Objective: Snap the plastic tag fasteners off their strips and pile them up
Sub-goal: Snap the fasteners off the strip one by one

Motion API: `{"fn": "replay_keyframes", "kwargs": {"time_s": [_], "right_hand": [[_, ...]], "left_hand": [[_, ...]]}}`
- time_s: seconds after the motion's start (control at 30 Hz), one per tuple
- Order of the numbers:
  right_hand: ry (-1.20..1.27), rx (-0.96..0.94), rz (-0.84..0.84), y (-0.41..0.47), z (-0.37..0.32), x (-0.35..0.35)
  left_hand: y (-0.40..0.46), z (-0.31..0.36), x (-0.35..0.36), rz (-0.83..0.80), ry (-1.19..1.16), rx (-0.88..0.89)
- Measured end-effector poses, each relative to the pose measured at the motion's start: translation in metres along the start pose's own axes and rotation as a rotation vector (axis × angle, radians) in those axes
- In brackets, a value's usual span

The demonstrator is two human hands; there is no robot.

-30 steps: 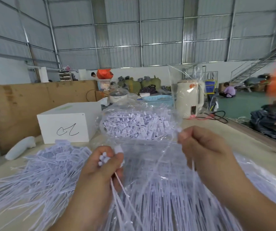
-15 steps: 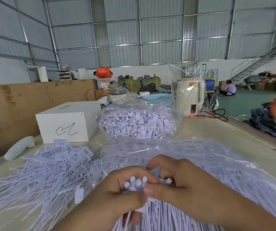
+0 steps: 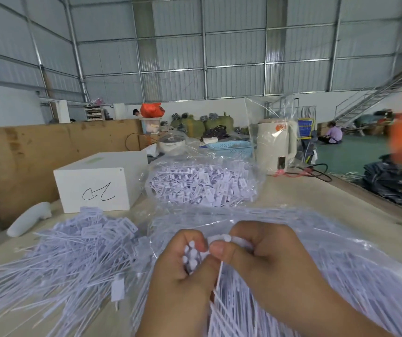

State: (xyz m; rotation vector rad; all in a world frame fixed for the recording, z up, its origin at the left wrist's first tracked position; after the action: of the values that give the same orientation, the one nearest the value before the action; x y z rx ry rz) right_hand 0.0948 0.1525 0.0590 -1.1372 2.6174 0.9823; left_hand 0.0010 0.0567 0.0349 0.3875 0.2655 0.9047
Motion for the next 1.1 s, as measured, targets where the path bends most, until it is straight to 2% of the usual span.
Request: {"fn": "replay_keyframes", "kwargs": {"time_s": [0.1, 0.2, 0.23, 0.27, 0.4, 0.47, 0.57, 0.63, 0.7, 0.87, 0.97, 1.1], "right_hand": [[-0.093, -0.063, 0.076, -0.004, -0.003, 0.008], [-0.018, -0.056, 0.312, 0.003, 0.003, -0.017], [0.019, -0.039, 0.346, 0.006, 0.006, -0.026], [0.049, -0.022, 0.308, 0.007, 0.009, -0.032], [0.168, 0.024, -0.226, 0.0, 0.015, -0.01], [0.195, 0.045, -0.373, -0.003, 0.015, -0.004], [0.238, 0.086, -0.442, -0.002, 0.016, -0.009], [0.269, 0.094, -0.475, -0.003, 0.016, -0.008], [0.25, 0.095, -0.479, -0.004, 0.018, -0.007], [0.133, 0.082, -0.398, -0.002, 0.02, -0.009], [0.009, 0.075, -0.426, 0.0, 0.016, -0.017], [0.119, 0.219, -0.525, -0.001, 0.017, -0.021]], "left_hand": [[0.0, -0.007, -0.005, 0.071, 0.039, -0.026], [0.001, -0.013, -0.011, 0.081, 0.083, -0.106], [0.001, -0.013, -0.012, 0.06, 0.091, -0.119], [0.001, -0.011, -0.013, 0.025, 0.101, -0.108], [-0.008, 0.008, -0.002, -0.193, 0.176, 0.071], [-0.012, 0.014, 0.002, -0.273, 0.154, 0.107], [-0.011, 0.011, 0.0, -0.346, 0.095, 0.027], [-0.01, 0.007, 0.0, -0.462, 0.091, -0.034], [-0.01, 0.005, 0.001, -0.568, 0.099, -0.024], [-0.009, 0.003, -0.002, -0.686, 0.075, 0.016], [-0.007, 0.004, -0.003, -0.62, 0.01, 0.004], [0.002, -0.004, -0.01, -0.378, 0.043, -0.001]]}}
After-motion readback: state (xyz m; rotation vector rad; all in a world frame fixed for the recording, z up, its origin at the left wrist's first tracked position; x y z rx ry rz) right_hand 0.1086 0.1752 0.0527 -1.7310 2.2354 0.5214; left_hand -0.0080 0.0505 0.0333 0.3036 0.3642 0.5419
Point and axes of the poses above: each hand's wrist, its own y-axis towards the middle knuckle, its own x-axis out of the palm, z = x × y, the point moved 4 cm from there along y, towards the middle knuckle, and after that the axes turned 12 degrees about y, right-handed, at the moved point
